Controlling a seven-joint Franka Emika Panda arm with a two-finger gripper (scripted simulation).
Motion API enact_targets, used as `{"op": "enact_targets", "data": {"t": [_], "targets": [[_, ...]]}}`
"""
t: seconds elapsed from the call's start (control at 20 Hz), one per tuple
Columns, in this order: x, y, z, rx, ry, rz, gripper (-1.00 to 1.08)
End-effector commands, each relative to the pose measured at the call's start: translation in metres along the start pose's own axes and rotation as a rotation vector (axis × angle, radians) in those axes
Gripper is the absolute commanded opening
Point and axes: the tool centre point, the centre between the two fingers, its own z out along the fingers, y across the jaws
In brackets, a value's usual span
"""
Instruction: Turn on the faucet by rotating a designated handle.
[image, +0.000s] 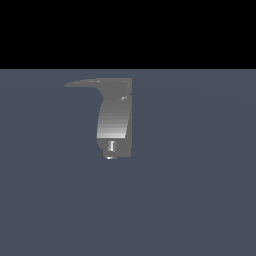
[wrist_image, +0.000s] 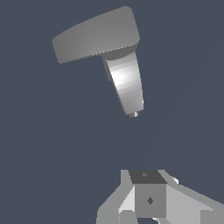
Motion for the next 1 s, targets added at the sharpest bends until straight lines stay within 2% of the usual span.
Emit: {"op": "enact_targets", "data": {"t": [0.0, 0.95], "targets": [[0.004, -0.012, 0.008, 0.001, 0.0, 0.054, -1.0], [0.055, -0.089, 0.062, 0.009, 0.003, 0.454, -1.0]]}}
